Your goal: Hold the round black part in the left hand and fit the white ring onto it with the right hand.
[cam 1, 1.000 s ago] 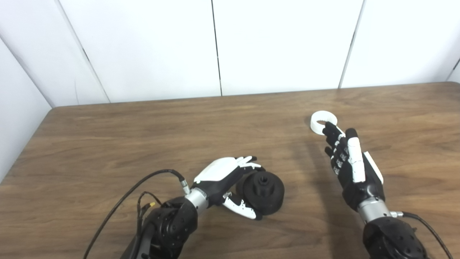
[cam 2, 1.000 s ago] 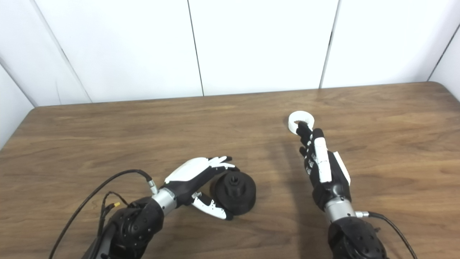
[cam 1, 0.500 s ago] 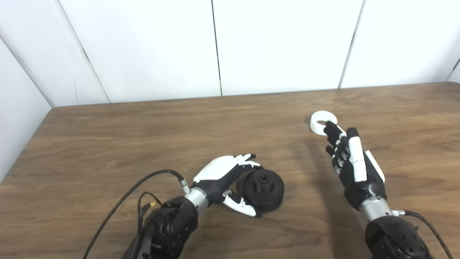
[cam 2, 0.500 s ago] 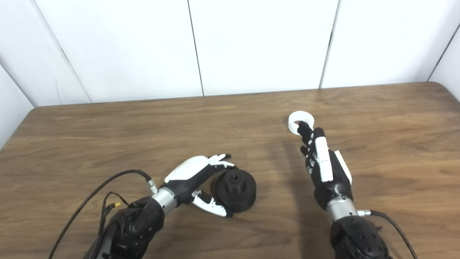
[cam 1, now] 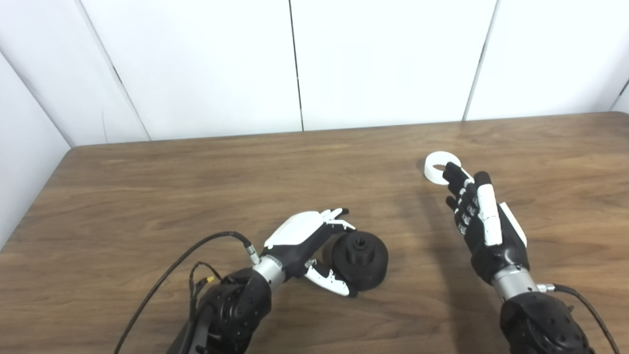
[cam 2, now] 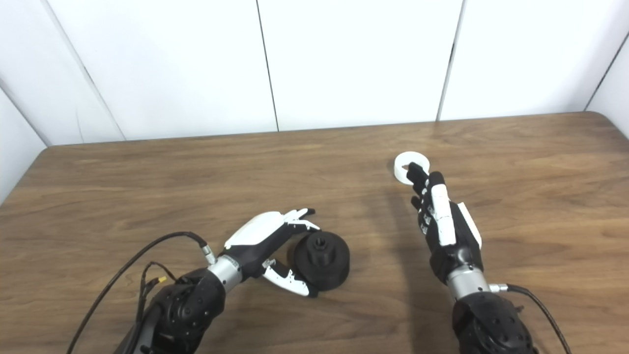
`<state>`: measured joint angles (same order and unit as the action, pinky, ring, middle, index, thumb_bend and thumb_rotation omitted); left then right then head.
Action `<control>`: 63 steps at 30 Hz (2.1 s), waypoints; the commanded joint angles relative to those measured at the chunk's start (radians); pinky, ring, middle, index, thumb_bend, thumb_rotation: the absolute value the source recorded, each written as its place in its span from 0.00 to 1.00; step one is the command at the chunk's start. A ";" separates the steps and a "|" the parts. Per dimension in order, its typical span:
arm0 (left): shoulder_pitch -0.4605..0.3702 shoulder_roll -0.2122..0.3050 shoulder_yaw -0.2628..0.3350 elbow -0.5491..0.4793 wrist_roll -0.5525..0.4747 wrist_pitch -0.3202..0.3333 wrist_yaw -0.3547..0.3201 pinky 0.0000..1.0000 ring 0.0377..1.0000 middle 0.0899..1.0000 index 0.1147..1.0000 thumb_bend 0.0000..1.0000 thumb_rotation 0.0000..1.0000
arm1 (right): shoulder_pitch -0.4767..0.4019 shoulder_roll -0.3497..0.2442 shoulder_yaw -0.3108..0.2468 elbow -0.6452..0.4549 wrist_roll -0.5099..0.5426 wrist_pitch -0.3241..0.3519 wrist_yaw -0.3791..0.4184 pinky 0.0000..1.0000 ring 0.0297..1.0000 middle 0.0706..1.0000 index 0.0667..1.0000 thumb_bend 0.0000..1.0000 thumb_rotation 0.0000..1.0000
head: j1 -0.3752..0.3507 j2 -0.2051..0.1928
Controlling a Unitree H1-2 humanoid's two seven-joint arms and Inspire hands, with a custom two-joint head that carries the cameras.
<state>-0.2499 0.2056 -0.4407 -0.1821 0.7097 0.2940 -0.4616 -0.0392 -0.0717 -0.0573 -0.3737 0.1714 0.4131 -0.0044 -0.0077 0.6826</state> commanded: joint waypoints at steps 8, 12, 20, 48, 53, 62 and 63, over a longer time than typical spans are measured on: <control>-0.005 0.009 0.000 0.009 0.009 0.013 0.010 0.97 1.00 0.99 0.71 0.94 0.25 | -0.041 -0.014 -0.008 -0.031 -0.002 -0.014 0.009 1.00 1.00 0.94 0.90 0.60 1.00 | 0.003 0.003; -0.005 0.007 -0.002 0.014 0.006 0.014 0.015 0.97 1.00 0.99 0.71 0.94 0.25 | -0.098 -0.068 -0.001 -0.002 -0.093 -0.040 -0.008 0.96 0.98 0.92 0.88 0.56 1.00 | -0.001 -0.002; -0.006 0.005 -0.006 0.019 0.007 0.014 0.024 0.98 1.00 0.99 0.71 0.94 0.26 | -0.268 -0.221 0.055 0.096 -0.390 0.008 -0.038 0.91 0.92 0.89 0.80 0.60 0.48 | -0.006 -0.006; -0.005 0.001 -0.010 0.034 0.006 0.011 0.040 0.98 1.00 1.00 0.71 0.95 0.26 | -0.638 -0.446 0.288 0.625 -0.695 -0.085 0.140 1.00 1.00 1.00 0.68 0.89 0.30 | -0.013 -0.021; -0.007 0.002 -0.011 0.038 0.004 0.007 0.044 0.98 1.00 1.00 0.71 0.95 0.26 | -0.648 -0.451 0.305 0.639 -0.716 -0.068 0.176 1.00 1.00 1.00 0.69 0.89 0.30 | -0.011 -0.024; -0.015 0.004 -0.011 0.038 -0.005 0.006 0.043 0.98 1.00 1.00 0.72 0.94 0.25 | -0.647 -0.448 0.321 0.662 -0.735 -0.069 0.200 1.00 1.00 1.00 0.71 0.88 0.33 | -0.015 -0.027; -0.016 0.004 -0.011 0.038 -0.005 0.007 0.042 0.98 1.00 1.00 0.72 0.94 0.25 | -0.647 -0.447 0.321 0.667 -0.734 -0.074 0.200 1.00 1.00 1.00 0.71 0.88 0.33 | -0.015 -0.027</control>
<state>-0.2507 0.1960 -0.4542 -0.1572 0.7063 0.2951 -0.4070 -0.6212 -0.4980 0.2713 0.3032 -0.5534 0.3654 0.1963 -0.0215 0.6550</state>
